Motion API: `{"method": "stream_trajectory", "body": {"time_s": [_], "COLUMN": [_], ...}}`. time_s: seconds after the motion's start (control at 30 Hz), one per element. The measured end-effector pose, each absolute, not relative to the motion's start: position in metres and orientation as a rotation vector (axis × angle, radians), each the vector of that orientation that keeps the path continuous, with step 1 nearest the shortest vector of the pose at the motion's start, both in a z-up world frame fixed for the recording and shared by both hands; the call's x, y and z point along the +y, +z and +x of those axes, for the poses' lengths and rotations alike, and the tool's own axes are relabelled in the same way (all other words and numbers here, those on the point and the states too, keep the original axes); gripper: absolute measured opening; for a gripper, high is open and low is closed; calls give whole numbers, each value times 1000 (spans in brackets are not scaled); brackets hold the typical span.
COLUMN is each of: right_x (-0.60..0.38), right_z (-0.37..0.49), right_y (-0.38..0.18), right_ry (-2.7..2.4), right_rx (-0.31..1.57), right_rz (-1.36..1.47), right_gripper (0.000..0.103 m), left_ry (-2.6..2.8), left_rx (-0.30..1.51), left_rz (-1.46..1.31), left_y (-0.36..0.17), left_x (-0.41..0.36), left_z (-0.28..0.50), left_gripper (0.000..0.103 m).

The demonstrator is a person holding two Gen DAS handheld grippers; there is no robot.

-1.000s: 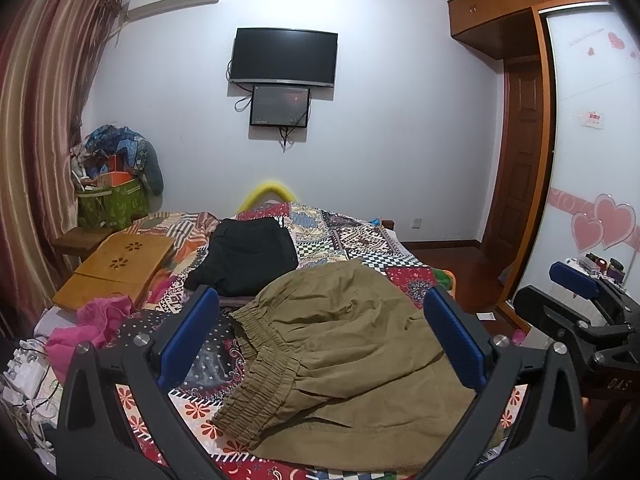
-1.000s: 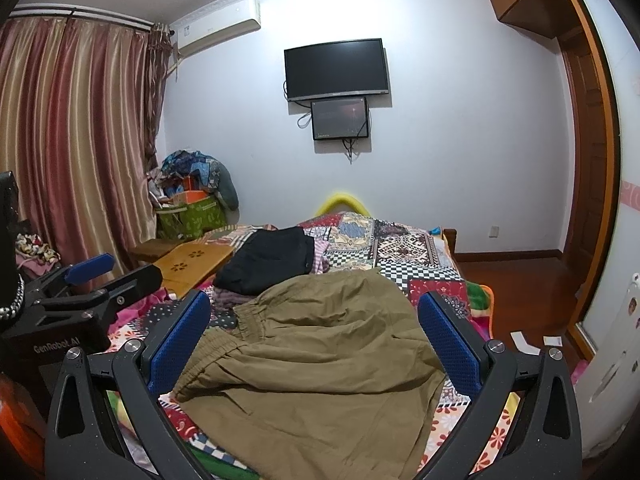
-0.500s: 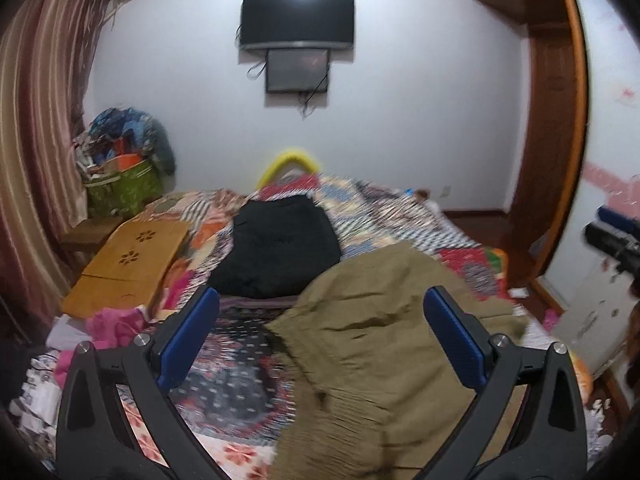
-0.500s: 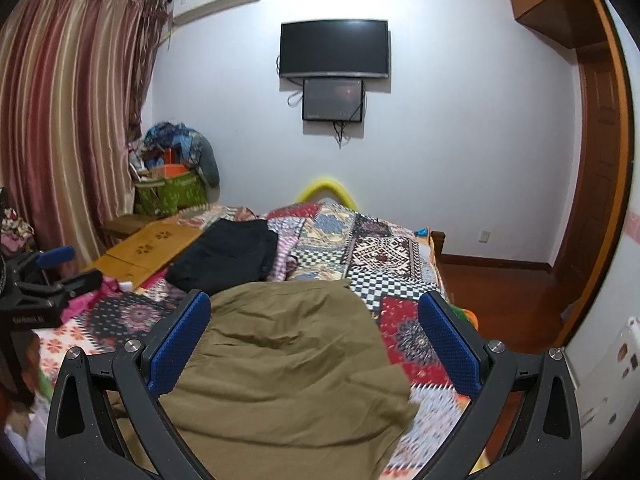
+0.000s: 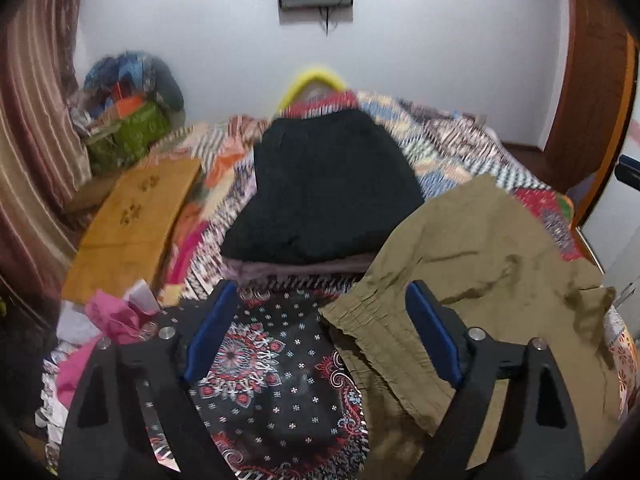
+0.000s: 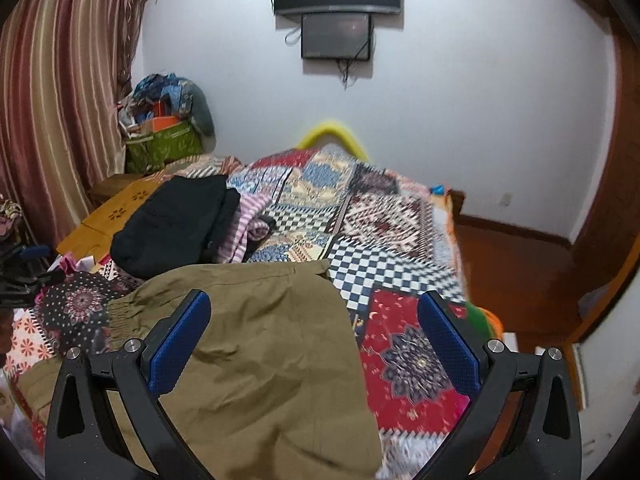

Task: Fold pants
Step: 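Grasp the olive pants' elastic cuff with the left tool while the right tool grasps the waistband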

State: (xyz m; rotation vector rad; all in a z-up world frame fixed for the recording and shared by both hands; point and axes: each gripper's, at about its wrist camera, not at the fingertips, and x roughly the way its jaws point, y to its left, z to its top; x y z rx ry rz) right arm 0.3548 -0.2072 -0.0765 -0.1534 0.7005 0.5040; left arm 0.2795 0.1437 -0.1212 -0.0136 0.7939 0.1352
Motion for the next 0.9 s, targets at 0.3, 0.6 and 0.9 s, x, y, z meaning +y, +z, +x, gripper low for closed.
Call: {"method": "stream_trajectory", "body": {"time_s": [0.3,0.6,0.9], "right_x": [-183,-179,-175], "right_z": [426,472,510], "right_y": [-147,-191,-217], "right_ry": [587,654,712], "right_rx": [876,995,1057], "right_rz": [-248,-208,-143], "right_gripper": [96,96,96], "left_ry": [53,-15,-55], "left_rx": [947,1076,1114], "left_rz": [-39,-140,-185], "left_y": [-188,-235,-253], "left_x": [141,139,133], "left_z": [321,350,372], "left_gripper": [83,82,74]}}
